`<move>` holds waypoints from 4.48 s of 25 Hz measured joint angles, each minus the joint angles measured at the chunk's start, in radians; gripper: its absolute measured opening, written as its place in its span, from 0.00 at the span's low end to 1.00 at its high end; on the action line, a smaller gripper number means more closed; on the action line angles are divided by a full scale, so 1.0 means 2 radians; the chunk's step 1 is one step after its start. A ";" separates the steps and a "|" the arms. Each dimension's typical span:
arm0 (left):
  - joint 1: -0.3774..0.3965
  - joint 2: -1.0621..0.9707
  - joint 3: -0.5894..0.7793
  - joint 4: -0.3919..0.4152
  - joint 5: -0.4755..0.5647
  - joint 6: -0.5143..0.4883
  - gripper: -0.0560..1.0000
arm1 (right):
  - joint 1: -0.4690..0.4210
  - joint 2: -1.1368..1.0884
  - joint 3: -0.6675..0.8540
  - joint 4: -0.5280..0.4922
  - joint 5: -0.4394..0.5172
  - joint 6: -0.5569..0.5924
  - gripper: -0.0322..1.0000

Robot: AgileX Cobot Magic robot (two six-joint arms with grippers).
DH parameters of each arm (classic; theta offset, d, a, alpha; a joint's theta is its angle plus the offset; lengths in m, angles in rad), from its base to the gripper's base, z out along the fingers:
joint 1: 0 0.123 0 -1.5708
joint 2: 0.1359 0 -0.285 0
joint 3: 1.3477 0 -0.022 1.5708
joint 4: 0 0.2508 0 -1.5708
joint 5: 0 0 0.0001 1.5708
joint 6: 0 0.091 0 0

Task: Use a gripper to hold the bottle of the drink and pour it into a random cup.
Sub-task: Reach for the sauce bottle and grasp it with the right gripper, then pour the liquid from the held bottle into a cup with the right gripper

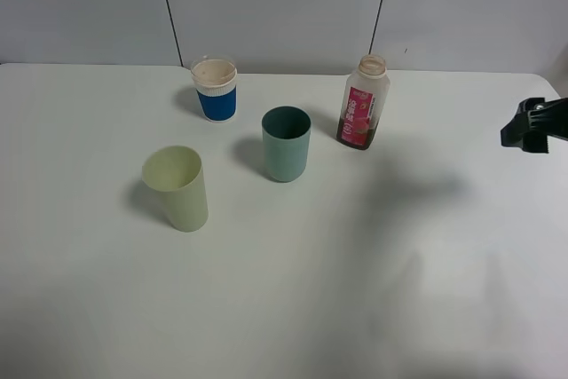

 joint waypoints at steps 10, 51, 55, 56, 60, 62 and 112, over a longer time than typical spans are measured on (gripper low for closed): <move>0.000 0.000 0.000 0.000 0.000 0.000 0.93 | 0.042 0.131 0.004 -0.024 -0.159 -0.012 0.90; 0.000 0.000 0.000 0.000 0.000 0.000 0.93 | 0.076 0.402 -0.115 -0.408 -0.540 0.145 0.90; 0.000 0.000 0.000 0.000 0.000 0.000 0.93 | 0.076 0.416 -0.120 -0.410 -0.549 0.145 0.90; 0.000 0.000 0.000 0.000 0.000 0.000 0.93 | 0.076 0.417 -0.120 -0.410 -0.551 0.145 0.90; 0.000 0.000 0.000 0.000 0.000 0.000 0.93 | 0.076 0.417 -0.120 -0.410 -0.558 0.134 0.90; 0.000 0.000 0.000 0.000 0.000 0.000 0.93 | 0.076 0.417 -0.120 -0.410 -0.566 0.131 0.87; 0.000 0.000 0.000 0.000 0.000 0.000 0.93 | 0.175 0.332 -0.153 -0.406 -0.436 0.165 0.38</move>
